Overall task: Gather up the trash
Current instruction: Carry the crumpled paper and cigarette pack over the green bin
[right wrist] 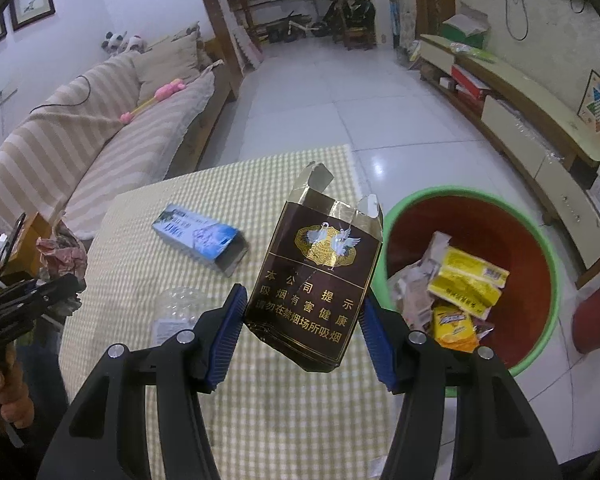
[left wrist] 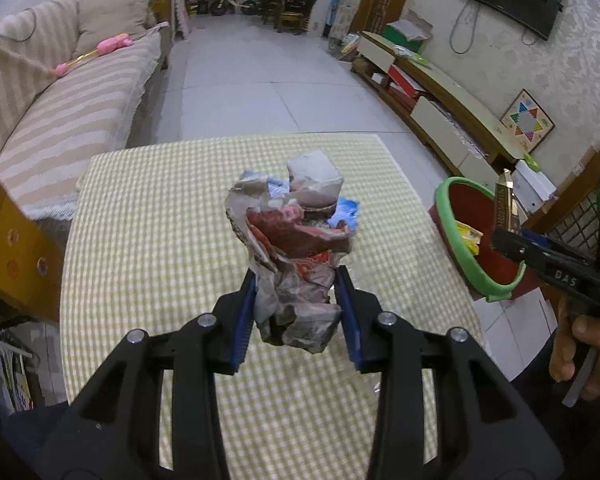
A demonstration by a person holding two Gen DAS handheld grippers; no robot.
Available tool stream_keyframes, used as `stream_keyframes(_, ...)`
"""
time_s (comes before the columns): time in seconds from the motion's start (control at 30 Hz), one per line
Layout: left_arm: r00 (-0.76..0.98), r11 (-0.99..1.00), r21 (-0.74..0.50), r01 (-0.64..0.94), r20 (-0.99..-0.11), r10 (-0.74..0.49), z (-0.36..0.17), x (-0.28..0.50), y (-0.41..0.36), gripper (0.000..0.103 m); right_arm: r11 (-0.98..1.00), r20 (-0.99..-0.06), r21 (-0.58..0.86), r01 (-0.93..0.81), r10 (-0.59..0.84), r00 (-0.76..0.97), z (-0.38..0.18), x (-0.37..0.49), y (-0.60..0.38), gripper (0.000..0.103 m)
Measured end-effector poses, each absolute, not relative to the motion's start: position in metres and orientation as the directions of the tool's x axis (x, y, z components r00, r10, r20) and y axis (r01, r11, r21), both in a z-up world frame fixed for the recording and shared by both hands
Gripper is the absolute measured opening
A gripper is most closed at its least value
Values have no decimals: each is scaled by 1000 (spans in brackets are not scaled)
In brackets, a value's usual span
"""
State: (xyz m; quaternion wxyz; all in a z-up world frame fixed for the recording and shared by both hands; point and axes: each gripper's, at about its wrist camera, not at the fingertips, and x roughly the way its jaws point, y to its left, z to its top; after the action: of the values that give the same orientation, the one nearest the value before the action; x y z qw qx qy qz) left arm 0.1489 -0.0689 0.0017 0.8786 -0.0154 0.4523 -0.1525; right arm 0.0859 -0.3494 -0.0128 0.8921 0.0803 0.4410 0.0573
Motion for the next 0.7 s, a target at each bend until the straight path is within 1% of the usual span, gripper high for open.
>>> stream_keyframes(0.27,521,917,-182,355,-776,-356,16,166,-121,37,983,-775,181,30,124,620,-6,87,-382,55)
stream_keyframes(0.7,452,838,-215,502,-760,-466,24,183,-207,37,979,-778,141,144,20,627,-4,87,-450,55)
